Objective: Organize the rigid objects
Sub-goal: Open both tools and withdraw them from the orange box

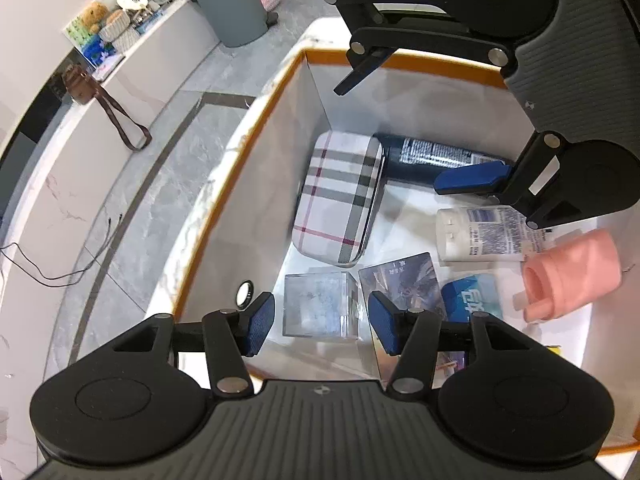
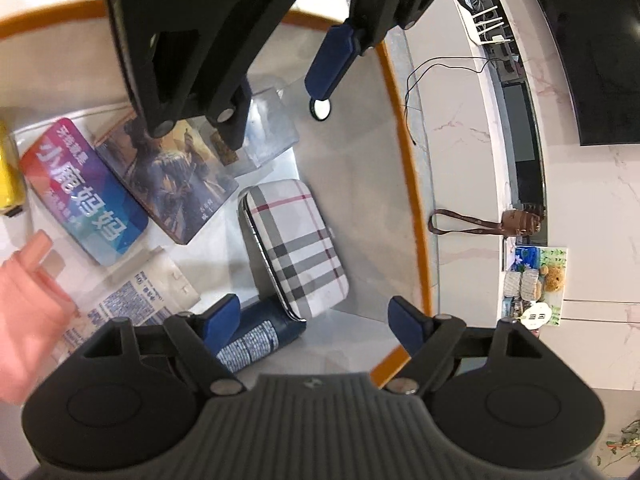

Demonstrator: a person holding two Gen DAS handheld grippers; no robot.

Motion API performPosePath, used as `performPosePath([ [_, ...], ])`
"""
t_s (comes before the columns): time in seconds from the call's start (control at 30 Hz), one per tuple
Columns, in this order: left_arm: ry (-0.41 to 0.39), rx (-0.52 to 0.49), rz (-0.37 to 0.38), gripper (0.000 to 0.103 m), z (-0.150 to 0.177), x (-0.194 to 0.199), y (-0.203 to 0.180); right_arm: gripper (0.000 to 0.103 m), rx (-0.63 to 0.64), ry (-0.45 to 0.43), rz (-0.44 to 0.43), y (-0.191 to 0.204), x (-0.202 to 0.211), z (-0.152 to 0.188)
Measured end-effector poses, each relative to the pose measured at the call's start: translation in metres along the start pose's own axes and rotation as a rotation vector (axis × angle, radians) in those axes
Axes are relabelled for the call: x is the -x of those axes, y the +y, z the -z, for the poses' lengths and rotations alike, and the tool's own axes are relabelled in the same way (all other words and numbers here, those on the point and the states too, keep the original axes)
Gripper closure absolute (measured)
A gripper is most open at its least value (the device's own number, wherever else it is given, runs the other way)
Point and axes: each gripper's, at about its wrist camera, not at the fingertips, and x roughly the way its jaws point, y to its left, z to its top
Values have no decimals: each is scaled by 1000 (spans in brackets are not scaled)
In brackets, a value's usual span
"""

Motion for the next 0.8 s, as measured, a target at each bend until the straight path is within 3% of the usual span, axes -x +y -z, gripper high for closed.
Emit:
performPosePath([
  [0.8, -94, -19, -131, 39, 0, 117, -13, 18, 33, 12, 123, -30, 122, -11],
])
